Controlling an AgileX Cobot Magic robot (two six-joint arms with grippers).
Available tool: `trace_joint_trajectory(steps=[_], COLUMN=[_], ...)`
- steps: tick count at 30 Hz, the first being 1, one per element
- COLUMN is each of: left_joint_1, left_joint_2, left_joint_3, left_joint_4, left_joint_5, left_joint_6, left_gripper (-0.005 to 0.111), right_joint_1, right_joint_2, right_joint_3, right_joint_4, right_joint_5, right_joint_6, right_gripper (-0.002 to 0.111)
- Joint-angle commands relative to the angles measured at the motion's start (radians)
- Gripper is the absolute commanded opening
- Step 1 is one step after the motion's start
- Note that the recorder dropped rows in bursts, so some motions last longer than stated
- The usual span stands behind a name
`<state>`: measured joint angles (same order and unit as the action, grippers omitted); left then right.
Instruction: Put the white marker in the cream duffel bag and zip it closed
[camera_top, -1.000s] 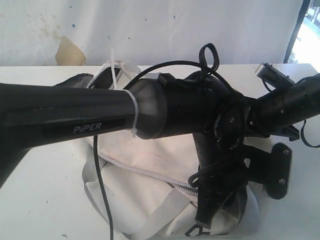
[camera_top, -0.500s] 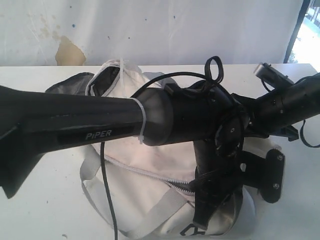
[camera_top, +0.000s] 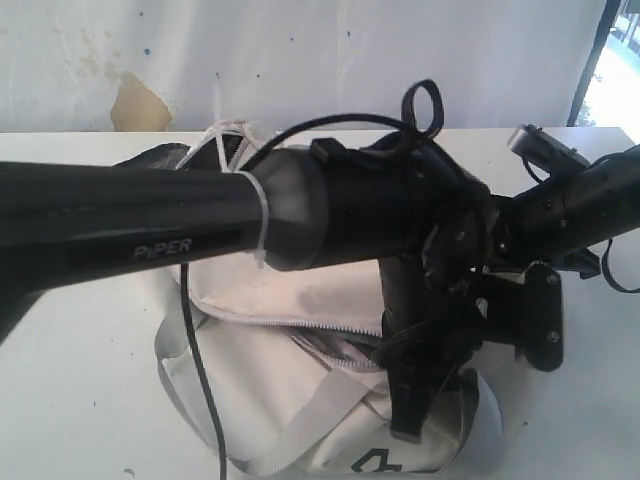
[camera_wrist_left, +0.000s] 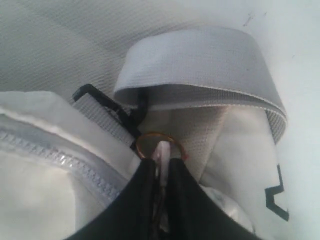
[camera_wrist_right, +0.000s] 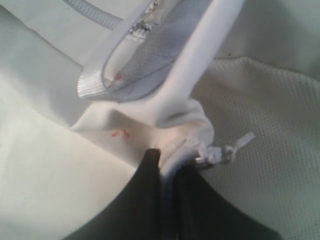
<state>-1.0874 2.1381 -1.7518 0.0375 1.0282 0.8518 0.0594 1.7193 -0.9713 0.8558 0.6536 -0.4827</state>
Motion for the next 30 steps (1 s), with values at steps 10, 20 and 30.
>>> trace_joint_trajectory(steps=[10,20,30], left_joint_1=[-0.001,0.031,0.037], left_joint_2=[-0.159,-0.201,-0.120], left_joint_3=[-0.001,-0.001,-0.001], left_joint_4=[-0.114,-0.208,-0.283], left_joint_5=[-0.011,-0.098,-0.100], left_joint_6=[-0.210,-0.640,-0.276], left_gripper=[0.000,0.000,0.000], right_joint_1=[-0.003,-0.070,-0.070], right_joint_2=[-0.013,-0.013,-0.001], right_joint_3=[0.005,0.005,0.005], right_joint_4=[-0.073,-0.118,-0.114], right_joint_5=[-0.052,-0.025,-0.021], right_joint_6=[-0.018,-0.007,-0.007], right_gripper=[0.000,0.000,0.000])
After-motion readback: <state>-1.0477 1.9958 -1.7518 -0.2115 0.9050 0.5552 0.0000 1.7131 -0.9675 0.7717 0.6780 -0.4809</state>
